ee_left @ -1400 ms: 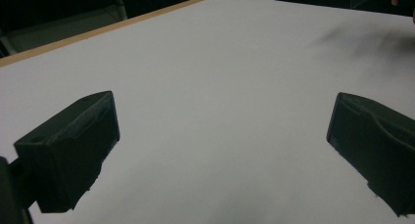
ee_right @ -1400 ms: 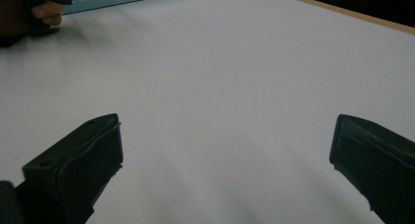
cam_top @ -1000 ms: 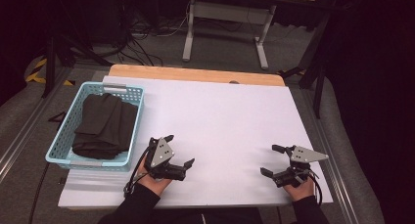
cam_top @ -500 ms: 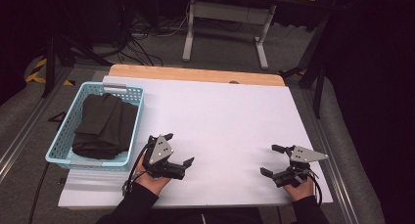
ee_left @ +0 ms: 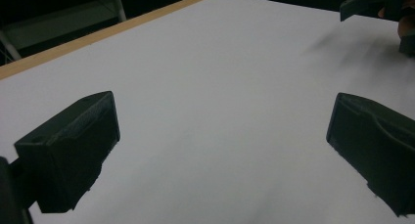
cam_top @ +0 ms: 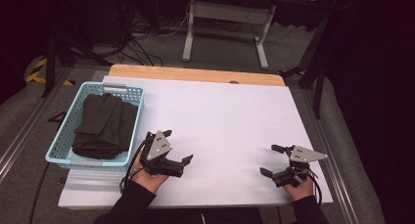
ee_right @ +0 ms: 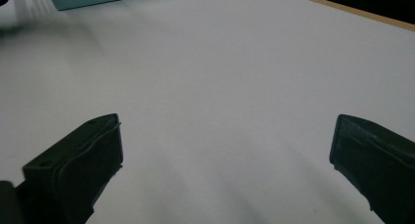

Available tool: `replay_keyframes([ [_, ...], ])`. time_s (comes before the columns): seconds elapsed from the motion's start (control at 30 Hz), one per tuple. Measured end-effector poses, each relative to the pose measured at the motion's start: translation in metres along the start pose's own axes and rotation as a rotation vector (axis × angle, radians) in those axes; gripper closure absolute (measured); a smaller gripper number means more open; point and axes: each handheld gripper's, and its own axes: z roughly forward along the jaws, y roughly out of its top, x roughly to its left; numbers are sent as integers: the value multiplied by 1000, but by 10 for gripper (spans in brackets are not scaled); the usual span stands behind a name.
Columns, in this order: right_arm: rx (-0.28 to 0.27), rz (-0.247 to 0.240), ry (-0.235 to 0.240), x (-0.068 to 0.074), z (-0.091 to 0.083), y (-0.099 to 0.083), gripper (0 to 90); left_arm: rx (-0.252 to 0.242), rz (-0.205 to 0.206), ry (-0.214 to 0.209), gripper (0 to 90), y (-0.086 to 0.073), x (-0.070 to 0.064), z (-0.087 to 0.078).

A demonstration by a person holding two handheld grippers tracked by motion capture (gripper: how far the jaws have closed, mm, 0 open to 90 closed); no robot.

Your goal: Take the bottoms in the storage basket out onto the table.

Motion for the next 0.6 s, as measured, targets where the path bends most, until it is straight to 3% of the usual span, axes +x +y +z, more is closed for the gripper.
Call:
replay_keyframes([
  [0.33, 2, 3, -1, 0, 0, 0, 0, -5, -27, -1, 4, 5, 7, -4],
  [0.6, 0, 2, 1, 0, 0, 0, 0, -1, -23, -2, 4, 10, 10, -7],
])
